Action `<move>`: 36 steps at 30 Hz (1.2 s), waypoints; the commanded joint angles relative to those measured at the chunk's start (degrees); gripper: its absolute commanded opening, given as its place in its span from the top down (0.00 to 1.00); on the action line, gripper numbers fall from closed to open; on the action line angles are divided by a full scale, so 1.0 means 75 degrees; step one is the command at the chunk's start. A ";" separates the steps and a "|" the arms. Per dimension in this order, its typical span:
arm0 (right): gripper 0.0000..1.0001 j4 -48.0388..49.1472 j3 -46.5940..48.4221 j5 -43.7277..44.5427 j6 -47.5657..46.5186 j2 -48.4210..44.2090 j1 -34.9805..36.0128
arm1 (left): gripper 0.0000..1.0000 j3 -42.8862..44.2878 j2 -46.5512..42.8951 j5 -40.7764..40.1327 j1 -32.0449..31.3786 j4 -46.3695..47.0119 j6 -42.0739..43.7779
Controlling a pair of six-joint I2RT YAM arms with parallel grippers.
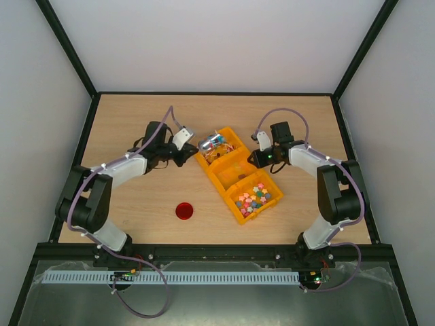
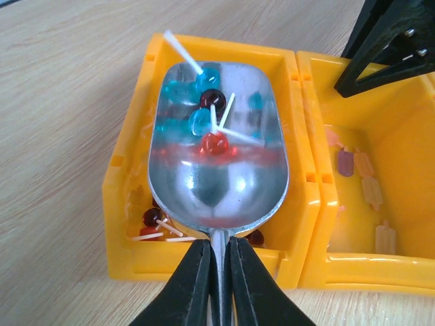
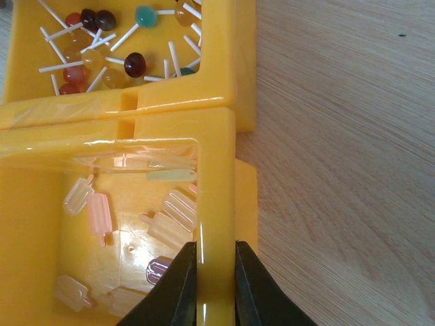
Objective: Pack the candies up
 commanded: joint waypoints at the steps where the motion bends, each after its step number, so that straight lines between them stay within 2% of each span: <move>1: 0.85 -0.0033 0.0266 -0.0098 -0.0045 0.0036 -0.0055 | 0.98 -0.0369 -0.0533 0.0617 0.0203 0.0678 -0.0148; 5: 0.79 -0.0084 0.0296 -0.0063 -0.0052 0.0059 -0.0053 | 0.98 -0.0487 -0.0818 0.0678 0.0221 0.0710 -0.0154; 8: 0.71 -0.0135 0.0328 -0.0043 -0.0051 0.0067 -0.0056 | 0.98 -0.0382 -0.1146 0.0696 0.0223 0.0389 -0.0067; 11: 0.53 -0.0191 0.0380 0.0026 -0.0034 0.0084 -0.0055 | 0.98 -0.0090 -0.1529 0.0747 0.0306 -0.0539 0.0403; 15: 0.39 -0.0238 0.0410 0.0085 -0.0065 0.0009 -0.0056 | 0.98 0.0286 -0.1976 0.0985 0.0720 -0.2093 0.1122; 26: 0.25 -0.0697 0.0790 0.0122 -0.0206 -0.0144 -0.0056 | 0.98 0.1882 -0.2637 0.0713 0.2226 -0.6075 0.3193; 29: 0.20 -0.0748 0.0797 0.0148 -0.0206 -0.0222 -0.0056 | 0.98 0.2103 -0.2663 0.0801 0.2759 -0.6696 0.3599; 35: 0.01 -0.0746 0.0763 0.0154 -0.0135 -0.0329 -0.0056 | 0.98 0.2504 -0.2500 0.0800 0.3543 -0.7665 0.4224; 36: 0.01 -0.0764 0.0763 0.0149 -0.0122 -0.0338 -0.0055 | 0.98 0.2572 -0.2452 0.0720 0.3593 -0.7784 0.4285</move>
